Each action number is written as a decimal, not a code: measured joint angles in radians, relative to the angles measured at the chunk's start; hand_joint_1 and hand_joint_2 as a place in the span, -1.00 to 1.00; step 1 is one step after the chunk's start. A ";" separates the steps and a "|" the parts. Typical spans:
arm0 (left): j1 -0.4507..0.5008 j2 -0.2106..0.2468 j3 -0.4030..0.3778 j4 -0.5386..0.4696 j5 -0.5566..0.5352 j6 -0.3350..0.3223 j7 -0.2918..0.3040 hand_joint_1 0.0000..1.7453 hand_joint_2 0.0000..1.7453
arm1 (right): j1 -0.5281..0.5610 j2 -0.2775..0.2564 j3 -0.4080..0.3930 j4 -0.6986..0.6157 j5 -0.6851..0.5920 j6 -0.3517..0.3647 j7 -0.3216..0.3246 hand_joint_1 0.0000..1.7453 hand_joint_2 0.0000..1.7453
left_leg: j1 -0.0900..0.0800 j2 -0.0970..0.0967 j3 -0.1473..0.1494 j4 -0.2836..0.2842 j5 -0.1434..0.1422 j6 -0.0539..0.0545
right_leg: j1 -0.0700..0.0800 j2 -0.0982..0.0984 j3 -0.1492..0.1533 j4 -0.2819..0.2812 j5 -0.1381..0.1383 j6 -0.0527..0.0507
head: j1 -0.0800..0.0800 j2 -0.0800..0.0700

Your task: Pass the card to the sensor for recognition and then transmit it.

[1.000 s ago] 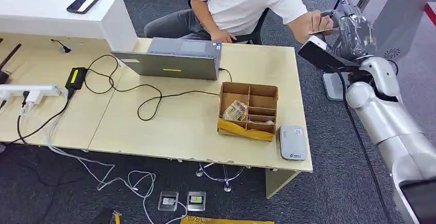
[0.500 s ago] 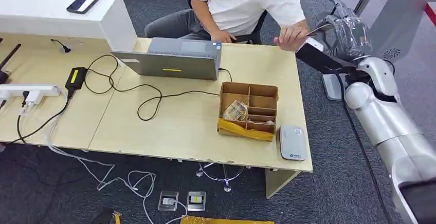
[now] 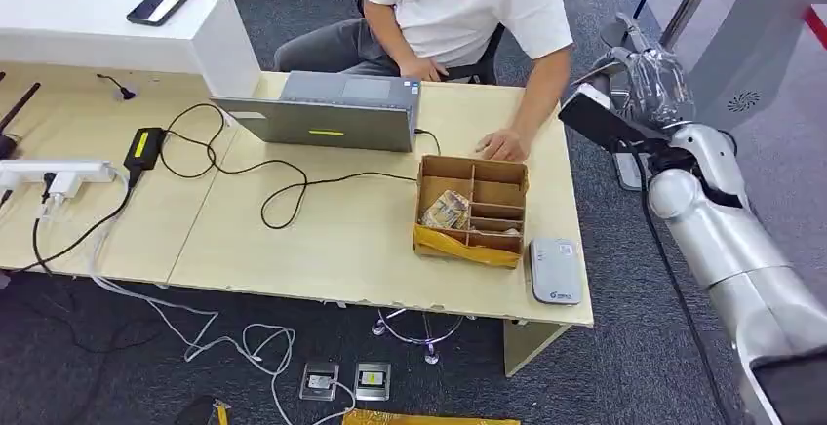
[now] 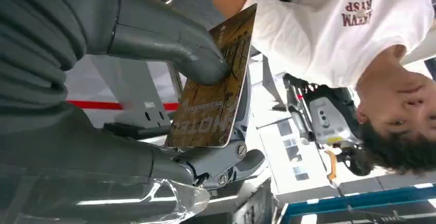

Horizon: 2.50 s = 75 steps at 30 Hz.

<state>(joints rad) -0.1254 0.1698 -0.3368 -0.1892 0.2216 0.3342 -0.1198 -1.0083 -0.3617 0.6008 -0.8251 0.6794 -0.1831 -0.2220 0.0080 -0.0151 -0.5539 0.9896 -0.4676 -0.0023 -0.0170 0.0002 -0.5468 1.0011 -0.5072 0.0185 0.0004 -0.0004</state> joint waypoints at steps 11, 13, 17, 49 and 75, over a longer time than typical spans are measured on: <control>0.004 -0.009 0.000 0.000 0.007 0.011 0.011 -1.00 1.00 | 0.210 -0.079 -0.106 -0.067 -0.048 -0.004 0.060 1.00 1.00 | 0.000 0.000 0.000 0.000 0.000 0.000 | 0.000 0.000 0.000 0.000 0.000 0.000 | 0.000 0.000; 0.004 -0.010 0.000 0.000 0.007 0.011 0.011 -1.00 1.00 | 0.249 -0.091 -0.128 -0.086 -0.048 0.002 0.066 1.00 1.00 | 0.000 0.000 0.000 0.000 0.000 0.000 | 0.000 0.000 0.000 0.000 0.000 0.000 | 0.000 0.000; 0.004 -0.012 0.000 0.000 0.008 0.011 0.012 -1.00 1.00 | 0.303 -0.105 -0.160 -0.117 -0.048 0.006 0.068 1.00 1.00 | 0.000 0.001 0.000 0.000 0.000 0.000 | 0.000 0.000 -0.001 0.000 0.000 0.000 | 0.000 0.000; 0.003 -0.032 -0.003 0.000 0.008 0.011 0.012 -1.00 1.00 | 0.503 -0.047 -0.193 -0.120 0.012 0.011 0.062 1.00 1.00 | 0.000 0.001 -0.001 0.000 0.000 0.000 | 0.000 0.001 -0.001 0.000 0.000 0.000 | 0.000 0.000; 0.003 -0.032 -0.004 0.000 0.006 0.010 -0.002 -1.00 1.00 | 0.582 -0.012 -0.196 -0.111 0.012 0.010 0.074 1.00 1.00 | 0.000 0.001 0.000 0.000 0.000 0.000 | 0.000 0.001 -0.001 0.000 0.000 0.000 | 0.000 0.000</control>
<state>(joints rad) -0.1228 0.1377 -0.3410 -0.1892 0.2281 0.3437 -0.1213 -0.4261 -0.3735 0.4044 -0.9365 0.6916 -0.1736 -0.1480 0.0081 -0.0139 -0.5543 0.9897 -0.4678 -0.0026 -0.0170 0.0017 -0.5474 1.0009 -0.5072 0.0183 0.0004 -0.0004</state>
